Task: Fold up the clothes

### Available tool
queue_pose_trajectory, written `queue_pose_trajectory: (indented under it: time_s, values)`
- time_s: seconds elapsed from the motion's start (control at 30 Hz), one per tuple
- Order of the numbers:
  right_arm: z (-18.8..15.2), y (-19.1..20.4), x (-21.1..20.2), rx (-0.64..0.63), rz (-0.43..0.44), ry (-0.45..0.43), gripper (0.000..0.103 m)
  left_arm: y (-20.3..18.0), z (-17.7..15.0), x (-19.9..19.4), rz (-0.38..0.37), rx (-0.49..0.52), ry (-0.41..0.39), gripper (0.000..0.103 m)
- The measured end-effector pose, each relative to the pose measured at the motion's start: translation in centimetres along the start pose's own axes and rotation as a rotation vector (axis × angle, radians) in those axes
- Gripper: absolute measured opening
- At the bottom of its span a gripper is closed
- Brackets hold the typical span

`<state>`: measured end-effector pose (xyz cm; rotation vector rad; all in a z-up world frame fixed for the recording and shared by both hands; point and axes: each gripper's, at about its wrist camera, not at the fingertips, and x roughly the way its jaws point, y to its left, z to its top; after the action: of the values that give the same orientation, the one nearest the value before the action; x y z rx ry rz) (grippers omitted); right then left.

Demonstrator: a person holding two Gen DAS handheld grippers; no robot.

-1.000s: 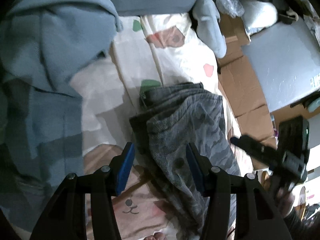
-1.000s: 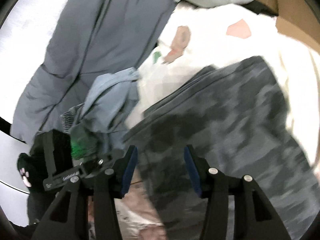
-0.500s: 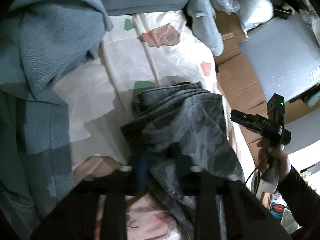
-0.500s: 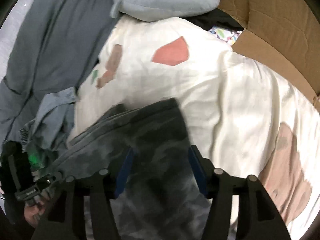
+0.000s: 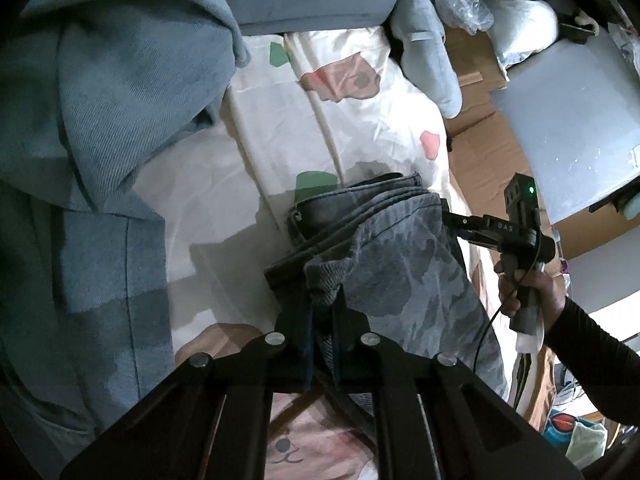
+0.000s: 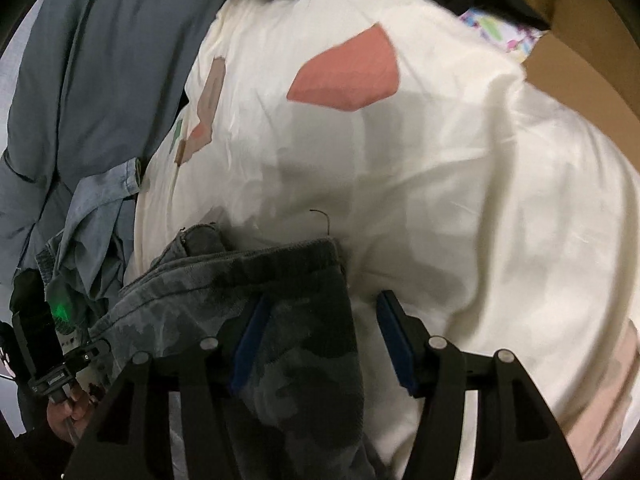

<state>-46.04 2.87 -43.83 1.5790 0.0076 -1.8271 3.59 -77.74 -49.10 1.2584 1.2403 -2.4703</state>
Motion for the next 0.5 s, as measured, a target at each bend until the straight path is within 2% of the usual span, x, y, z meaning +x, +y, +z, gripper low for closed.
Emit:
queue_pose_trajectory:
  time_s: [0.13,0.2,0.23,0.3,0.33,0.37,0.5]
  values:
    - [0.4,0.2,1.3,-0.014,0.01,0.024,0.052,0.6,0.0,0.5,0.006,-0.042,0.045,0.013]
    - [0.4,0.5,1.2,-0.028,0.007,0.023,0.041,0.7,-0.1,0.3,0.013,-0.05,0.052,0.014]
    - [0.4,0.7,1.2,-0.035,0.005,0.022,0.029,0.7,-0.2,0.2,0.012,-0.053,0.057,0.015]
    - [0.5,1.1,1.0,-0.049,0.0,0.021,0.02,1.0,-0.5,0.0,0.022,-0.071,0.058,0.036]
    - [0.5,1.4,0.7,-0.065,-0.018,0.016,0.013,1.2,-0.6,-0.1,0.028,-0.081,0.055,0.055]
    - [0.5,1.5,0.5,-0.071,-0.022,0.012,0.009,1.3,-0.8,-0.2,0.033,-0.091,0.051,0.06]
    - [0.7,2.8,-1.4,-0.129,-0.04,-0.021,0.006,1.4,-0.8,-0.1,0.006,-0.102,0.039,0.06]
